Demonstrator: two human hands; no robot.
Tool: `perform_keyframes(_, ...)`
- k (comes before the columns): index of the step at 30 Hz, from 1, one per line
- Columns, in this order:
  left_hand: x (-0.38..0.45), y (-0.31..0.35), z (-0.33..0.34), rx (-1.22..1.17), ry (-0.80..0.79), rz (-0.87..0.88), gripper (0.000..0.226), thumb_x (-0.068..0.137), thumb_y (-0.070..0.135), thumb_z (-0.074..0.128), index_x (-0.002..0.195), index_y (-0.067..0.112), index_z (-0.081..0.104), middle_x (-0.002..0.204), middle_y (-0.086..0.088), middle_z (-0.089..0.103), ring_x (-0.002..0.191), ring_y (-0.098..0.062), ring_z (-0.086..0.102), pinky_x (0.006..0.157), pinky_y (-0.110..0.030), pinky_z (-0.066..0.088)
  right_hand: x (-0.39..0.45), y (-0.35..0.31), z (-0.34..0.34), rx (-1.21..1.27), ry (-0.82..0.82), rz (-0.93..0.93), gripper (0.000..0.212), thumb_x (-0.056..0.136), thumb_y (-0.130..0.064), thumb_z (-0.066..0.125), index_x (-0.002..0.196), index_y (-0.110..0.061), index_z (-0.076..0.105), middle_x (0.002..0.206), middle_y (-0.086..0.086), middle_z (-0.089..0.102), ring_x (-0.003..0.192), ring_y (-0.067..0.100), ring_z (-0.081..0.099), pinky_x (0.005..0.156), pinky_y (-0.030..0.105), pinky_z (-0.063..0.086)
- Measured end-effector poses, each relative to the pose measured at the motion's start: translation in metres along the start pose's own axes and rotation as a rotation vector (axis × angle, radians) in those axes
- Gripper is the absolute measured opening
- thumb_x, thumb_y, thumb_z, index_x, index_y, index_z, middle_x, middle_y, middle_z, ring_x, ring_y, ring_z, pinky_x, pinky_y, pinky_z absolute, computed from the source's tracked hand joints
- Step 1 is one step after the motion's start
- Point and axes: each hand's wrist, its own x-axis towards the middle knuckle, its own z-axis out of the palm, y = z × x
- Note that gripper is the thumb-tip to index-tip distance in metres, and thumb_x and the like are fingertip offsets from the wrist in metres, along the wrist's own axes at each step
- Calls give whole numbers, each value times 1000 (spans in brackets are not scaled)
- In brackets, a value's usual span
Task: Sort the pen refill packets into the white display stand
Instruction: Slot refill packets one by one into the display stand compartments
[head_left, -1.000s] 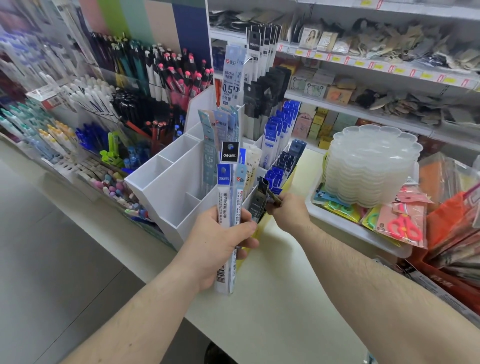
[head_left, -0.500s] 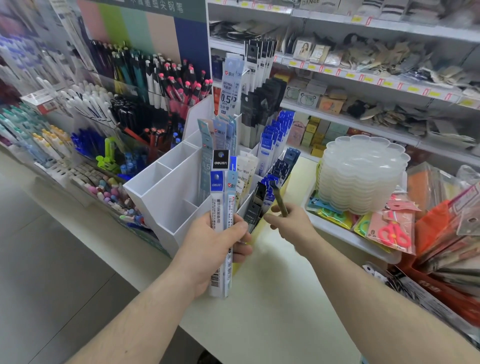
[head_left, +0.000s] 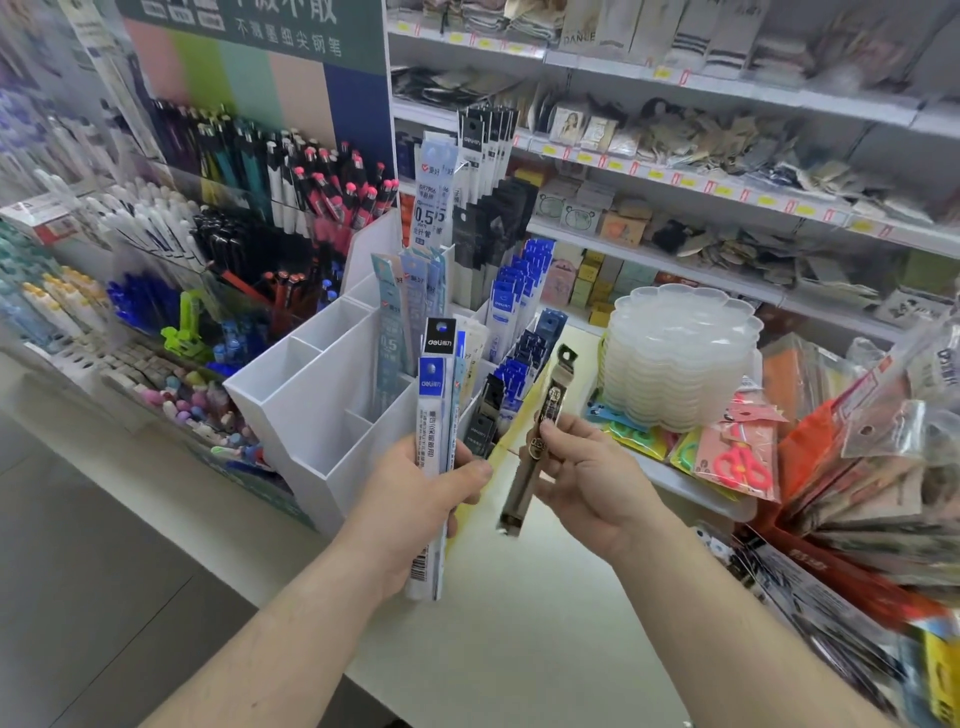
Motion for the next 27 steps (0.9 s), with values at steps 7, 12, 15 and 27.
perform_keyframes(7,-6,0,3,101,-62,-13,20,81,6,78,88,9,59,71,1,63,56,-7,58,52,-25,49,-10,-3,10,9,70,-72,17,95,-6,62,82,-17,67,83,6,69,52,8,46,53,19,37)
perform_keyframes(12,-8,0,-6,153,-76,-16,21,79,-1,75,88,10,59,68,4,67,58,-9,62,54,-30,50,-8,-8,8,-93,77,-114,22,94,-4,62,75,-16,64,70,4,65,46,10,45,51,21,37)
perform_keyframes(15,-8,0,-14,96,8,-11,19,83,0,72,89,9,58,79,-9,74,69,-19,72,51,-28,47,-2,-20,1,-132,210,-259,23,93,0,62,73,-12,59,63,4,63,42,10,50,48,22,39)
perform_keyframes(27,-11,-3,-23,9,74,0,17,85,0,70,90,9,56,86,-20,72,65,-19,70,46,-24,45,45,-7,-2,-518,375,-555,25,94,-9,66,71,-18,68,68,5,71,62,11,70,70,32,60)
